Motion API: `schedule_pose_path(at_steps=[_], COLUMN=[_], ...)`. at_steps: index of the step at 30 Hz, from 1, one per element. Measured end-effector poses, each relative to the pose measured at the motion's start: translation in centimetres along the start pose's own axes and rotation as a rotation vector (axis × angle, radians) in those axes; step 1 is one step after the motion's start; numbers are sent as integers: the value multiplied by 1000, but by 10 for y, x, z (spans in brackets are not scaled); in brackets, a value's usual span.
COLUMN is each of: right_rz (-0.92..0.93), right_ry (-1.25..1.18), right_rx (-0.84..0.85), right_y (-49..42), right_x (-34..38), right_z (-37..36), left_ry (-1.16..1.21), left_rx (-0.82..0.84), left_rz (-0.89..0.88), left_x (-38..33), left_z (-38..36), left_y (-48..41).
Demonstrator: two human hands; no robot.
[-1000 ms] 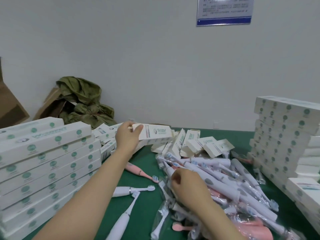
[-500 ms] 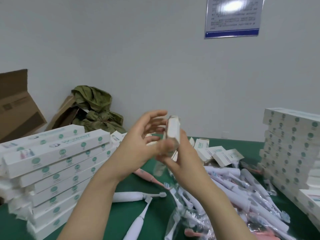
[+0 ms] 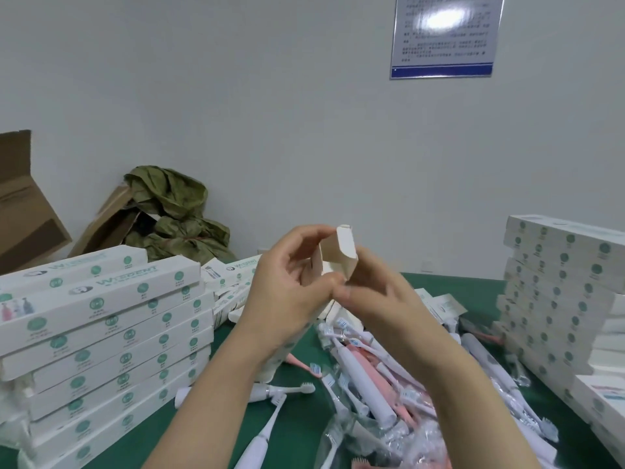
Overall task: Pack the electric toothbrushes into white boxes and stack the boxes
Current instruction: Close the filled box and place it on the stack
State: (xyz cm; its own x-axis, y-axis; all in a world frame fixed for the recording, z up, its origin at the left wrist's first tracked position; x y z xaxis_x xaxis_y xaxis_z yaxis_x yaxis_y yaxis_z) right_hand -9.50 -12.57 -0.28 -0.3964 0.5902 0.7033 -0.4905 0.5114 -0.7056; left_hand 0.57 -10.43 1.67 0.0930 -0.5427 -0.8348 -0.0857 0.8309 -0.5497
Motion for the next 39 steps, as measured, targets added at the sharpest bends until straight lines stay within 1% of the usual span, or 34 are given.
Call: schedule_pose_path(at_steps=[2, 3, 6, 8, 10, 12, 15, 16, 19, 22, 25, 28, 31, 35, 39], right_rz=[-22, -15, 26, 42, 28, -26, -89, -102, -110, -115, -95, -62, -54, -29, 8], right_ry=[-55, -10, 232, 320, 284, 200, 204, 247, 360, 455, 571, 555, 479, 623, 676], right_rx=[-62, -74, -165, -204, -201, -202, -284, -314, -359, -331, -262, -244, -264, -228, -176], right_y=[-2, -2, -3, -3, -2, -1, 2, 3, 6, 8, 8, 8, 9, 7, 5], right_x=[4, 5, 8, 10, 8, 3, -6, -9, -14, -18, -19, -19, -21, -18, -16], right_z=[3, 3, 6, 7, 8, 11, 17, 18, 18, 22, 25, 27, 27, 23, 21], left_ry=[-60, -87, -123, -141, -174, -143, -107, -158, -430, -578, -605, -596, -593, -669, -721], left_rx=[-11, -17, -8, -17, -43, -34, -21, -38, -46, -48, -91, -96, -77, -94, -127], left_rz=[-21, -33, -57, -57, -29, 15, 96, 125, 196, 194, 148, 123, 113, 74, 23], left_x=[0, 0, 0, 2, 7, 16, 30, 35, 46, 50, 44, 37, 33, 33, 31], left_z=[-1, -1, 0, 2, 5, 5, -3, -5, -11, -11, -9, -8, -8, -9, -8], left_y=[1, 1, 1, 0, 0, -1, -3, -4, -4, -3, -3, -2, -2, -1, -3])
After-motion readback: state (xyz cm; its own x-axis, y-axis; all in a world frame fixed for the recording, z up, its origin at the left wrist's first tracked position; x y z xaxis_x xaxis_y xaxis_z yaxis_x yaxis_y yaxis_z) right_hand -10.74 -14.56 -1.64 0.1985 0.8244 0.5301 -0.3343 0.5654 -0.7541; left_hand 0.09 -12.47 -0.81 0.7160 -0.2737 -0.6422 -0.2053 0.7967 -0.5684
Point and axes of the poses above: each hand's wrist, its own y-axis away from the middle knuckle, its own z-axis out of the back of the hand, x = y × z, the point moved 7 cm from there along -y, towards the middle knuckle, and after that the axes turned 13 degrees about z, right-handed, at the moved point
